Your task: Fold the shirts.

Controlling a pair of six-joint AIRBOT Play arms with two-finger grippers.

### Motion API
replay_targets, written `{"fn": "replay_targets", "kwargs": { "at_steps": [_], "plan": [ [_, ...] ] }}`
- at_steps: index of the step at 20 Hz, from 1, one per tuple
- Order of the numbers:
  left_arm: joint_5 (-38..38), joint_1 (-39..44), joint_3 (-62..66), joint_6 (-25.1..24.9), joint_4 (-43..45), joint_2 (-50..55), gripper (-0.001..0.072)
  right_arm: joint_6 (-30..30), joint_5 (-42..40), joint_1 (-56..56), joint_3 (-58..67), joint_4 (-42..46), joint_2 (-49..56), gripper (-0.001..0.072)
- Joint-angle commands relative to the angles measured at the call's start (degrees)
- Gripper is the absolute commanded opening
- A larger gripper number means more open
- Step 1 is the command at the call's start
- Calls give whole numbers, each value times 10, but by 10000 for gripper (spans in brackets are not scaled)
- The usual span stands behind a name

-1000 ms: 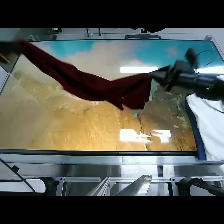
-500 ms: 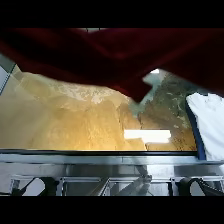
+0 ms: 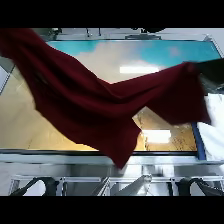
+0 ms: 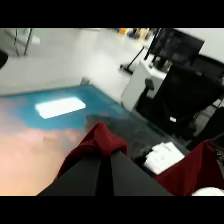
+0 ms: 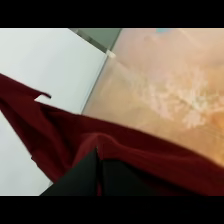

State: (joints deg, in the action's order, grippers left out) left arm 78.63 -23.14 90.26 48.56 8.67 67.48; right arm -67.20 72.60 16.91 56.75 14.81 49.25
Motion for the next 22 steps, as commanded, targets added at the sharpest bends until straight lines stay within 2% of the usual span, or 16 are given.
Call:
{"fn": "replay_targets", "kwargs": {
  "at_steps": [1, 2, 3, 4, 5, 6, 8, 11, 12, 13, 14, 19, 22],
  "plan": [
    [-68, 106, -9, 11, 189, 125, 21, 70, -121, -79, -101, 26, 96, 21],
    [-93, 119, -7, 11, 209, 170, 21, 92, -160, -99, -118, 26, 134, 33],
    [-119, 125, 3, 11, 231, 220, 69, 113, -197, -110, -122, 26, 181, 220],
    [-123, 123, 24, 20, 243, 268, 399, 120, -214, -107, -117, 19, 223, 481],
    [-113, 114, 49, 51, 252, 306, 712, 121, -210, -96, -105, 20, 255, 580],
    [-82, 96, 77, 92, 265, 340, 714, 136, -183, -77, -88, 19, 277, 595],
    [18, 65, 123, 135, 283, 381, 711, 148, -106, -28, -62, 20, 289, 595],
    [114, 38, 89, 170, 292, 377, 710, 150, -64, 49, -57, 48, 278, 593],
    [135, 38, 39, 174, 292, 360, 710, 150, -76, 75, -57, 75, 279, 580],
    [139, 44, -19, 175, 289, 337, 710, 150, -94, 95, -57, 100, 282, 482],
    [106, 50, -91, 175, 277, 306, 709, 150, -108, 110, -57, 116, 287, 389],
    [20, 123, -370, 175, 263, 183, 693, 156, -105, 113, 12, 141, 383, 381],
    [-80, 178, -479, 191, 262, 138, 692, 142, -88, 103, 89, 140, 451, 381]
  ]
}}
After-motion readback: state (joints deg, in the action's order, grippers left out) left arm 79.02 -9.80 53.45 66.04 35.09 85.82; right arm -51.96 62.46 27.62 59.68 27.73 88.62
